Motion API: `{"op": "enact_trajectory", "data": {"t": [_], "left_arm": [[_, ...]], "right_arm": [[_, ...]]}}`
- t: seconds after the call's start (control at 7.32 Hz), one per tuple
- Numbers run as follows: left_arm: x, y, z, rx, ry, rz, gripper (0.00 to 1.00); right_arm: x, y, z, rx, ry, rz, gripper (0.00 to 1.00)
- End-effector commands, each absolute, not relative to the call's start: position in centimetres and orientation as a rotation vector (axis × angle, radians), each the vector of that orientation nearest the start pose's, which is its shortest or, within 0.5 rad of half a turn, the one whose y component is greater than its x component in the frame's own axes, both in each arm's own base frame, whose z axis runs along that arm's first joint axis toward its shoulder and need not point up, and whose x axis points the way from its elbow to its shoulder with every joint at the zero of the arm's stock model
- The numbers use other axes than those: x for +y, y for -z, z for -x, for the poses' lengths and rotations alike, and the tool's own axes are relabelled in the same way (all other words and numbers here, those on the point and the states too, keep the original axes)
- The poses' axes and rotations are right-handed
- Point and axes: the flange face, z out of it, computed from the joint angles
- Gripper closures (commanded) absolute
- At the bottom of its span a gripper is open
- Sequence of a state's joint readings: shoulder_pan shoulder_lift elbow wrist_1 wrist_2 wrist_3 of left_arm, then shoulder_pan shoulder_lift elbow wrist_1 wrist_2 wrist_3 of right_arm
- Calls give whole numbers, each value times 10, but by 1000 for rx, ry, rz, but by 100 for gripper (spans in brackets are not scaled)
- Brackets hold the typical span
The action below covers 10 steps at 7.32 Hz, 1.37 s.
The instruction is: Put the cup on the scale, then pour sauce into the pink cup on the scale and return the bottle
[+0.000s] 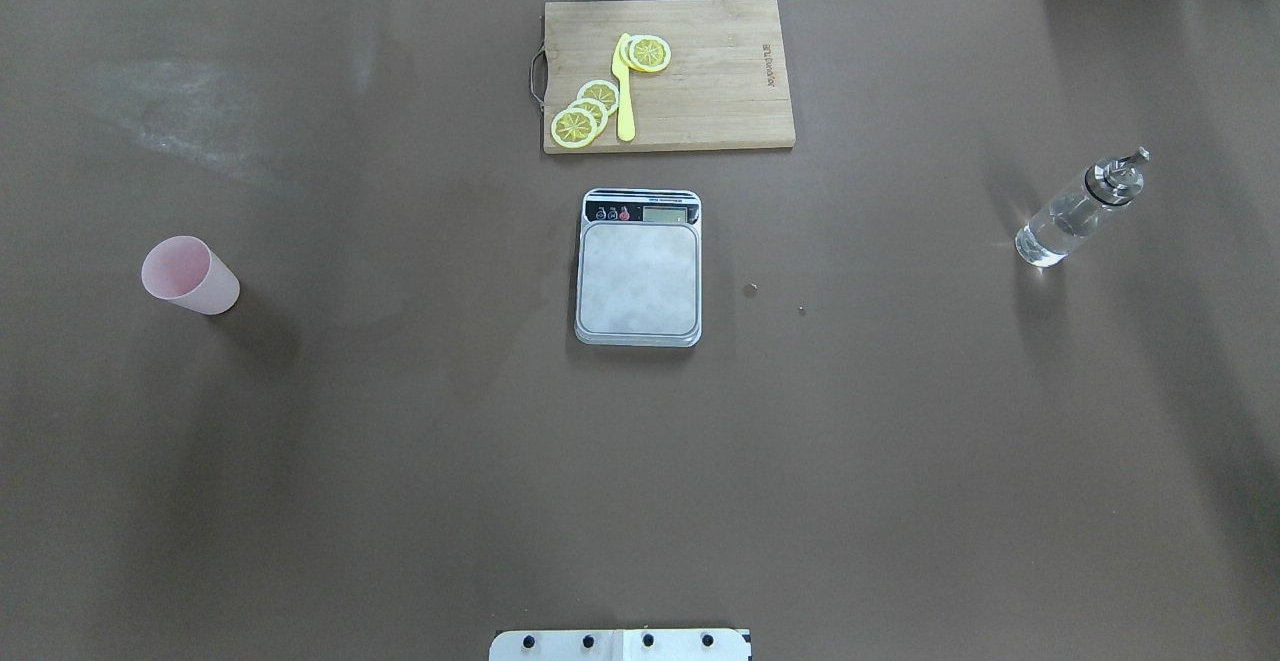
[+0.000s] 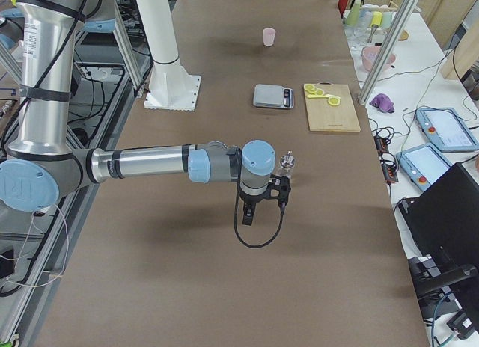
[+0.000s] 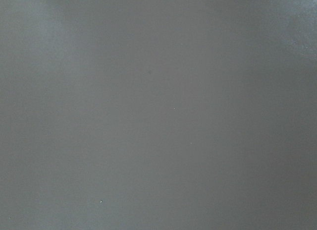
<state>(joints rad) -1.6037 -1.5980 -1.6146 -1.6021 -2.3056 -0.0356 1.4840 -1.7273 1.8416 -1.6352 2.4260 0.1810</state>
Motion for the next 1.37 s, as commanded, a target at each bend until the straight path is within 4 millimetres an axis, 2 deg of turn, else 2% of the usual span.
{"op": "enact_trajectory", "data": {"t": [0.0, 0.27, 0.68, 0.82, 0.96, 1.23], "left_arm": [[-508, -621, 83, 734, 26, -102, 1], [-509, -619, 83, 732, 21, -108, 1], [-520, -592, 78, 739, -12, -151, 1], [-513, -605, 76, 741, -9, -134, 1], [-508, -605, 76, 741, -14, -137, 1], [-521, -607, 75, 727, -110, -166, 1]], "right_arm": [[-430, -596, -22, -858, -65, 62, 0], [-430, -594, -22, -859, -67, 59, 0], [-430, -593, -24, -859, -71, 55, 0], [-430, -592, -24, -859, -69, 53, 0], [-430, -593, -25, -859, -71, 53, 0], [-431, -590, -25, -861, -69, 49, 0]]}}
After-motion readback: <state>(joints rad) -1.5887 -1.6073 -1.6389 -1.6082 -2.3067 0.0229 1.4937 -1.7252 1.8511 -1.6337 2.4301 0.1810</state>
